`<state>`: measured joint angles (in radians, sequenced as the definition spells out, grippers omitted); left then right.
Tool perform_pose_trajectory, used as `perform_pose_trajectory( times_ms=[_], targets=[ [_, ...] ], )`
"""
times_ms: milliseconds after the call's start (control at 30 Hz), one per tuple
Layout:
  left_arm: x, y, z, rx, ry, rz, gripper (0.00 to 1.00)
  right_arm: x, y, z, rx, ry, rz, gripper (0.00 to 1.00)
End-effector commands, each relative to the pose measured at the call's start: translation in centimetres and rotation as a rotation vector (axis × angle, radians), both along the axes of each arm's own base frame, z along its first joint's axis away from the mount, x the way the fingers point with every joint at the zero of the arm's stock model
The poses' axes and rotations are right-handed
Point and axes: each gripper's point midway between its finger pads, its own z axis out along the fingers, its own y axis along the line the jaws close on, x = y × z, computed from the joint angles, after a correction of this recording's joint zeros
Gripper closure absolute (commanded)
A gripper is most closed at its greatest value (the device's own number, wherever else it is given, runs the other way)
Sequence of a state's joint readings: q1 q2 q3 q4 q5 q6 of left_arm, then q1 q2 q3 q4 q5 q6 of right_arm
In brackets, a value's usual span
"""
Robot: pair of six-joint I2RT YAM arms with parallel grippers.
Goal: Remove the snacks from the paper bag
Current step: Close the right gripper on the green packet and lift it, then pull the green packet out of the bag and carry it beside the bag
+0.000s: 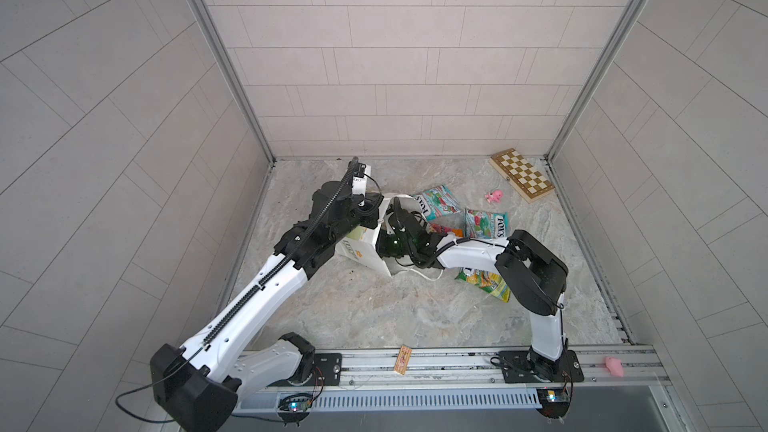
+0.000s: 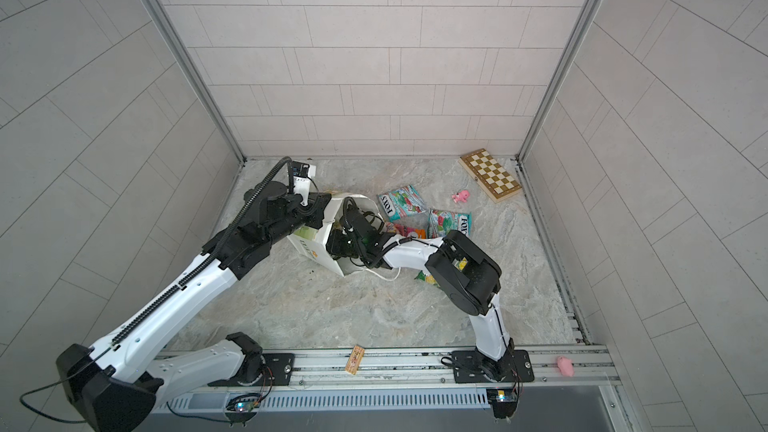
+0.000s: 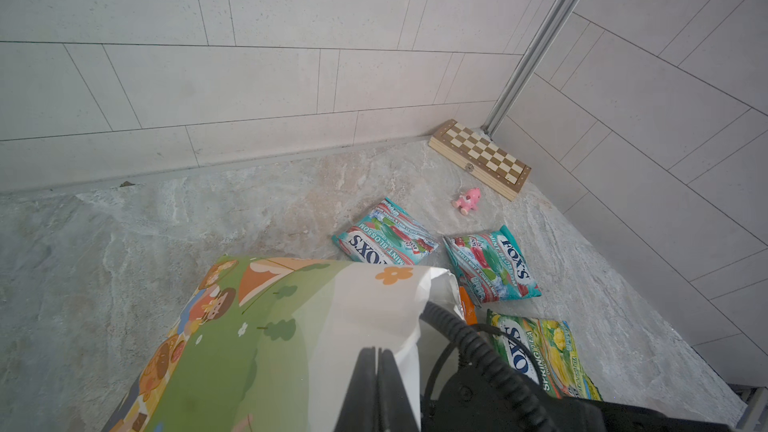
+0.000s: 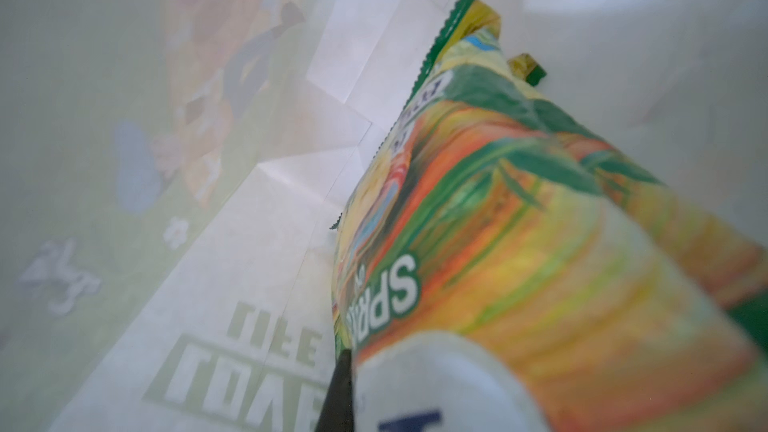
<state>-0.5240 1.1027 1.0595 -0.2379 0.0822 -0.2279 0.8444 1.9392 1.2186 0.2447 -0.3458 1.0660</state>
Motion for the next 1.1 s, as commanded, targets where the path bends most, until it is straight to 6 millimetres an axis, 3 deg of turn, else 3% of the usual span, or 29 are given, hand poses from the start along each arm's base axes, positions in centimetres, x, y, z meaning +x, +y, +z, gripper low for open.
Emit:
perform_pose_trajectory(
  times_ms=[0, 567, 1067],
  targets=[
    [0.1, 0.4, 0.4, 0.011, -0.008, 0.024, 1.0, -0.5, -1.1, 2.6, -0.033, -0.071, 0.009, 1.0],
    [0.2, 0.6, 0.5, 0.018, -0.011, 0.035, 1.0, -3.7, -7.4, 8.2, -0.234, -0.231, 0.064, 1.0],
    [0.3, 0.9, 0.4, 0.024, -0.012, 0.048, 1.0, -6.5, -13.6, 15.0, -0.298, -0.436, 0.055, 1.0]
  ],
)
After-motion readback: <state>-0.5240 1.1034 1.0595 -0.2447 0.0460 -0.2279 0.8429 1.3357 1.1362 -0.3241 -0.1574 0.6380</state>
